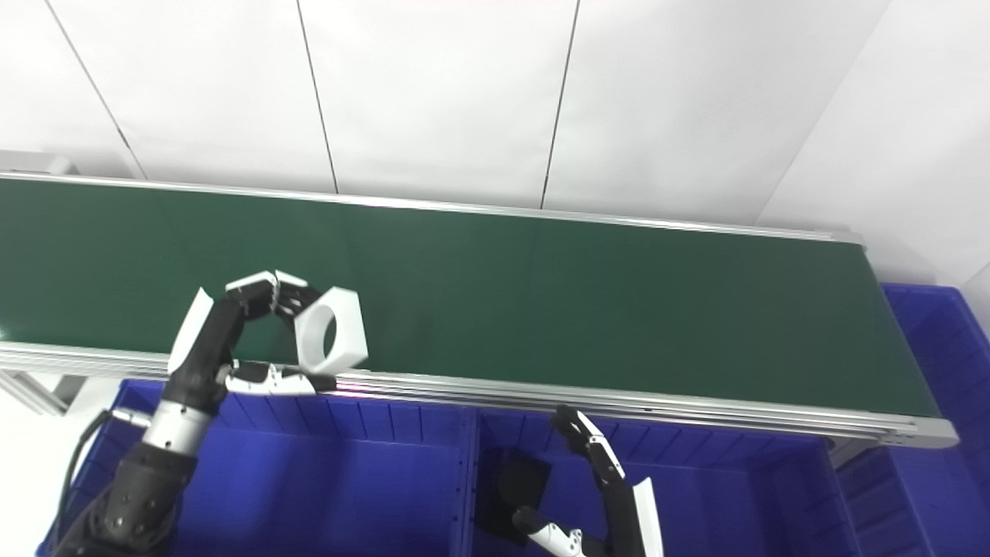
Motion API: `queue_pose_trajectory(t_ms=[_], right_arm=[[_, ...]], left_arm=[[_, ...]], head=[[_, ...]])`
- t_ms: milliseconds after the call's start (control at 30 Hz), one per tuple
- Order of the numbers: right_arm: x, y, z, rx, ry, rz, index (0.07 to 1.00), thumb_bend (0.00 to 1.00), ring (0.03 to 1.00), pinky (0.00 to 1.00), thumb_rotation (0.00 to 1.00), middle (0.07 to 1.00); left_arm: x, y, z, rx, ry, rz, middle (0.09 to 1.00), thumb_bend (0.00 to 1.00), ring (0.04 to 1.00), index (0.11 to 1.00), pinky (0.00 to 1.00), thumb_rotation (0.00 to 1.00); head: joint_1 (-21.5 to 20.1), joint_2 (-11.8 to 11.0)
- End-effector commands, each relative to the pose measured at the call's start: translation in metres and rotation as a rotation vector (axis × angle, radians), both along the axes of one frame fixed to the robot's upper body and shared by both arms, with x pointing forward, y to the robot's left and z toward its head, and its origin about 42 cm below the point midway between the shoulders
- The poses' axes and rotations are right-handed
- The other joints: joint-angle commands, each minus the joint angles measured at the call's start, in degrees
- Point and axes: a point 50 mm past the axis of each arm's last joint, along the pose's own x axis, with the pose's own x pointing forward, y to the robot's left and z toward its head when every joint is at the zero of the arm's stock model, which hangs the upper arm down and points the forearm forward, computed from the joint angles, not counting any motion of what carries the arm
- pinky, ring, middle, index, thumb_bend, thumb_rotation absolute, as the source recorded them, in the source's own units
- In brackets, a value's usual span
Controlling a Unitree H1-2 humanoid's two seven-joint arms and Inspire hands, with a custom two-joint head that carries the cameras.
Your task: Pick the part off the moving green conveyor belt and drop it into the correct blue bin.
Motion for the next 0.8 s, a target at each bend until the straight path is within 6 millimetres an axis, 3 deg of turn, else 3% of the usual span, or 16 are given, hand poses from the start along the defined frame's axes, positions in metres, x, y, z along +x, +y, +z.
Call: queue_pose_trajectory(t_ms=[0,333,600,667,767], right_arm=[[0.003,0.003,0.009,0.02,-0.071,0.022,0.855,0.87,0.827,0.81,0.64,0.82],[0.005,0.005,0.012,0.028,-0.075,0.025,0.85,0.87,0.829,0.82,0.62,0.815],[0.008,0.009,0.013,0.035,-0.076,0.024,0.858,0.88,0.836,0.82,0.63,0.82],[0.009,0.009,0.013,0.024,-0.082,0.024,0.86,0.87,0.836,0.81,0.64,0.823],[0.01,0.009,0.013,0.036,-0.075,0.022,0.873,0.87,0.837,0.82,0.64,0.838]], left_arm=[[-0.003,0.003,0.008,0.021,-0.076,0.016,0.491,0.5,0.414,0.52,0.35,0.0],[-0.03,0.004,-0.026,0.131,0.005,0.0,0.484,0.5,0.433,0.506,0.4,0.0],[-0.036,0.009,-0.045,0.294,0.049,-0.041,0.451,0.49,0.36,0.535,0.27,0.0],[-0.037,0.009,-0.048,0.335,0.089,-0.051,0.484,0.5,0.393,0.498,0.22,0.0],[-0.036,0.008,-0.053,0.395,0.133,-0.077,0.449,0.5,0.375,0.527,0.29,0.0]], head=[[0.3,0.2],[-0.9,1.1],[-2.5,2.5],[-2.6,2.8],[-2.3,3.3]])
